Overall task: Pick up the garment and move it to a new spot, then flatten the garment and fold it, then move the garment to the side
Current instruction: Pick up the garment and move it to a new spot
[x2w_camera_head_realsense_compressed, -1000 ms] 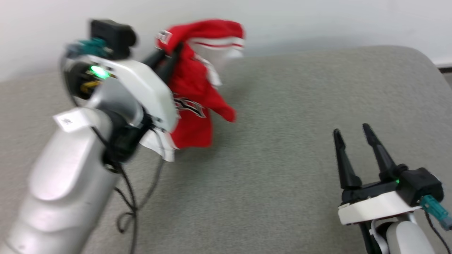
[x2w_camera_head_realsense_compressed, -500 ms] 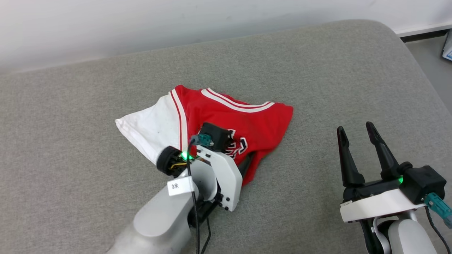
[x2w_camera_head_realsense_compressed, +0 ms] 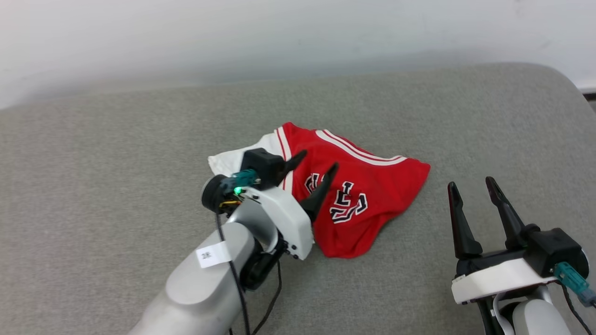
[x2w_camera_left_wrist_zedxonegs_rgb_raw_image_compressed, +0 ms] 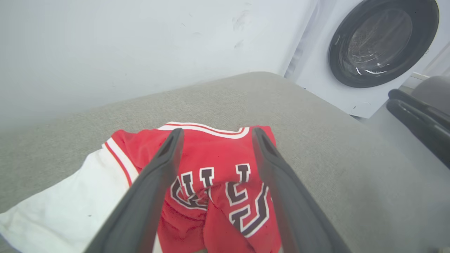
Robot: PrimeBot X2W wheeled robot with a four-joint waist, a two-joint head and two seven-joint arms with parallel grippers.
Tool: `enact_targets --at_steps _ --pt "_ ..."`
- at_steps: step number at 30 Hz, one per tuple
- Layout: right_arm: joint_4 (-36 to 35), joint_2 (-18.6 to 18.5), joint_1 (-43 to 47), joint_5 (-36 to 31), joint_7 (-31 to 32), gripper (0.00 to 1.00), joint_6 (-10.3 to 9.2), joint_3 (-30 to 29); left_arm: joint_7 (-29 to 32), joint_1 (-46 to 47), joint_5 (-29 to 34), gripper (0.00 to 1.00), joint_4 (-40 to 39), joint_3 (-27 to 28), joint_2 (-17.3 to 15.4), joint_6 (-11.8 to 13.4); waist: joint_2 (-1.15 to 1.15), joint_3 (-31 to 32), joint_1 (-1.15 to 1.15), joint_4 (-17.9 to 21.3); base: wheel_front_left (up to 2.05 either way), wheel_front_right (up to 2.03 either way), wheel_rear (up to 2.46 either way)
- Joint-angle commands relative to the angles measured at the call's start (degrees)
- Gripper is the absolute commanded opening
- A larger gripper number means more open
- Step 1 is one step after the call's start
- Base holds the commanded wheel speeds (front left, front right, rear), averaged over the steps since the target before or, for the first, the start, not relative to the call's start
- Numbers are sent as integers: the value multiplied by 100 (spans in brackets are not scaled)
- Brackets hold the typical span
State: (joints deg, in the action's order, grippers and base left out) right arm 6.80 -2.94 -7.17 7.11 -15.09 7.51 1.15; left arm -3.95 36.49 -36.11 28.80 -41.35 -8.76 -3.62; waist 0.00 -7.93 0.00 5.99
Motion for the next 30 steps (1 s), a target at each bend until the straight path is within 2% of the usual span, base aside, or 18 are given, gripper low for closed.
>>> enact_targets --at_steps 1,8,11,13,17,19,25,30 --pt "43 12 80 -55 -11 100 -4 -39 -140 -134 -51 100 -162 126 -133 65 0 290 0 -274 0 0 0" --pt "42 13 297 -112 -11 100 -4 -106 -953 -697 252 100 -953 610 -908 552 0 631 0 -565 0 0 0" --pt "-43 11 394 -105 -11 100 -4 -140 -1098 -1186 473 100 -1335 851 -1240 759 0 687 0 -650 0 0 0" --pt "-98 12 440 -102 -11 100 -4 -151 -1125 -1550 614 100 -1603 1049 -1328 894 0 701 0 -690 0 0 0" --pt "-198 11 538 -101 -11 100 -4 -165 -1135 -2351 964 100 -2204 1665 -1241 1099 0 719 0 -739 0 0 0" --pt "-226 11 577 -97 -11 100 -4 -180 -1137 -2719 1139 100 -2424 1961 -1125 1098 0 732 0 -745 0 0 0" --pt "-248 11 671 -42 -11 100 -4 -165 -1131 -3491 1660 100 -2552 2444 -744 872 0 768 0 -736 0 0 0" --pt "-239 11 683 -21 -11 100 -4 -132 -1126 -3699 1781 100 -2448 2806 -393 587 0 790 0 -699 0 0 0"
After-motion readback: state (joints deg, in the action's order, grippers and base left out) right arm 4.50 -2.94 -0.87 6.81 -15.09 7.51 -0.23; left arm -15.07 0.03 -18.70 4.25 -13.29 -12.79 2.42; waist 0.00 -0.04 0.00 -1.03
